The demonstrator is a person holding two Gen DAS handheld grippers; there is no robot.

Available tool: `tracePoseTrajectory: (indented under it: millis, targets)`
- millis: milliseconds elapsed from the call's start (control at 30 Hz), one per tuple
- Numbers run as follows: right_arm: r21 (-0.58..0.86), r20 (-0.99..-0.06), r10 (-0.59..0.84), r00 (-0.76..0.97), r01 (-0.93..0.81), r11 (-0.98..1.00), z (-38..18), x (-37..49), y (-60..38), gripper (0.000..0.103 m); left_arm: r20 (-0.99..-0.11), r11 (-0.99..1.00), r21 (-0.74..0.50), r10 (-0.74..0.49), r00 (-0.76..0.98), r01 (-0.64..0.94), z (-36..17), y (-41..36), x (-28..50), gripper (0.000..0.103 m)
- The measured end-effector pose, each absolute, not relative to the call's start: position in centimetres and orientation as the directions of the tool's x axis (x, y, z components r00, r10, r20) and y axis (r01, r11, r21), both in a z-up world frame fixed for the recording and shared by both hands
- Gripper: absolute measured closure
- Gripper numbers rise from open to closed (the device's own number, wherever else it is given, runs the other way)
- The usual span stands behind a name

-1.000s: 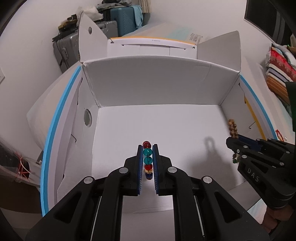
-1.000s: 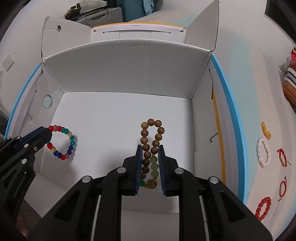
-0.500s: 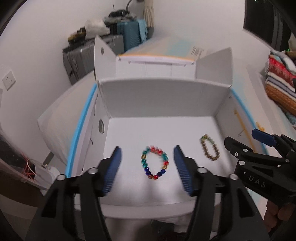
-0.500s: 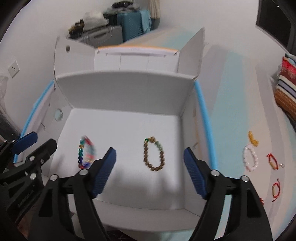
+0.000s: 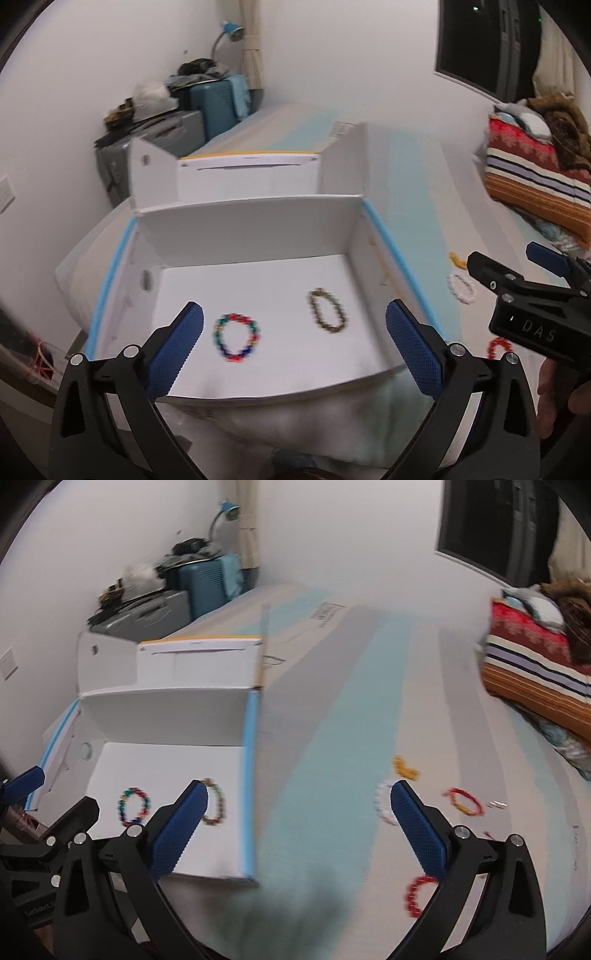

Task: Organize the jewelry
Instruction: 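Withdraw both tools from the box back over the bed, then grasp the red bead bracelet with the left tool while the right tool grasps the red cord bracelet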

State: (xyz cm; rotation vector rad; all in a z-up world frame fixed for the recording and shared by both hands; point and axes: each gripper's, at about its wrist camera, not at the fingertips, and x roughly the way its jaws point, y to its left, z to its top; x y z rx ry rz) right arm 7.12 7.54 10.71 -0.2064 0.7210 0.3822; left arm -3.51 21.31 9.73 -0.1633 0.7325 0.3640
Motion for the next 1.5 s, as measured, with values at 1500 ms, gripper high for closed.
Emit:
tracePoseTrajectory:
  millis: [1500]
  targets:
    - [0.062,-0.862,0.074,0.501,-0.042,0.997,-7.4,19.9,-21.1,0.008,-0.835,0.997,-0.015,-0.051,0.548,0.070,-8.9,-3.6,11.9,0.007]
